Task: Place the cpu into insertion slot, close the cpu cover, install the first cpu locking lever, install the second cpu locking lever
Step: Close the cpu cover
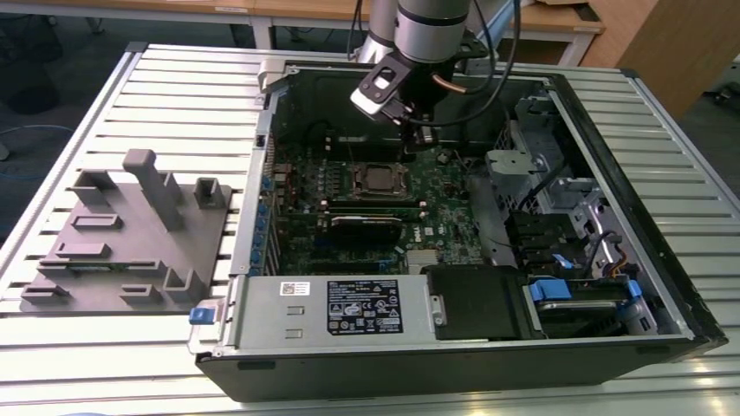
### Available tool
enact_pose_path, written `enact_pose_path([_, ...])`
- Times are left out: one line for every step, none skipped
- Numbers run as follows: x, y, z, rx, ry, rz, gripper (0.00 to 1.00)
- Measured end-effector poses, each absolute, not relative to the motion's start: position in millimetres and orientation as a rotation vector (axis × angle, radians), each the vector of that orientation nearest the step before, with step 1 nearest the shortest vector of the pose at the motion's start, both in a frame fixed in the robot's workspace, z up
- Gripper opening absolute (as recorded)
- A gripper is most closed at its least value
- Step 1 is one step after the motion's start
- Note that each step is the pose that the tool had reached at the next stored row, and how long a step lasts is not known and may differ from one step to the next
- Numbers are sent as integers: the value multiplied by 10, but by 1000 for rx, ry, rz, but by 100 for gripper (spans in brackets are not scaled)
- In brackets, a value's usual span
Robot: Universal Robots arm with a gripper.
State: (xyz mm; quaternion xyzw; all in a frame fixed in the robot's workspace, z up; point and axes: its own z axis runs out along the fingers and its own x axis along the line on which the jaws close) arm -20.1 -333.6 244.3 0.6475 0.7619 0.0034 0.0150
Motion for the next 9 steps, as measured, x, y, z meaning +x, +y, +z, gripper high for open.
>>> enact_pose_path([-201,-3336,2442,2010,2376,11,10])
enact_pose_path([-202,-3336,2443,2004,2380,11,10])
enact_pose_path([-201,-3336,2443,1998,2385,11,10])
enact_pose_path([-202,-3336,2443,1993,2390,11,10])
enact_pose_path([-202,-3336,2442,1987,2395,11,10])
enact_pose_path([-202,-3336,2443,1981,2399,11,10])
enact_pose_path([-202,-3336,2443,1975,2404,11,10])
enact_pose_path([-202,-3336,2443,1970,2409,11,10])
enact_pose_path([-202,-3336,2443,1965,2413,12,10])
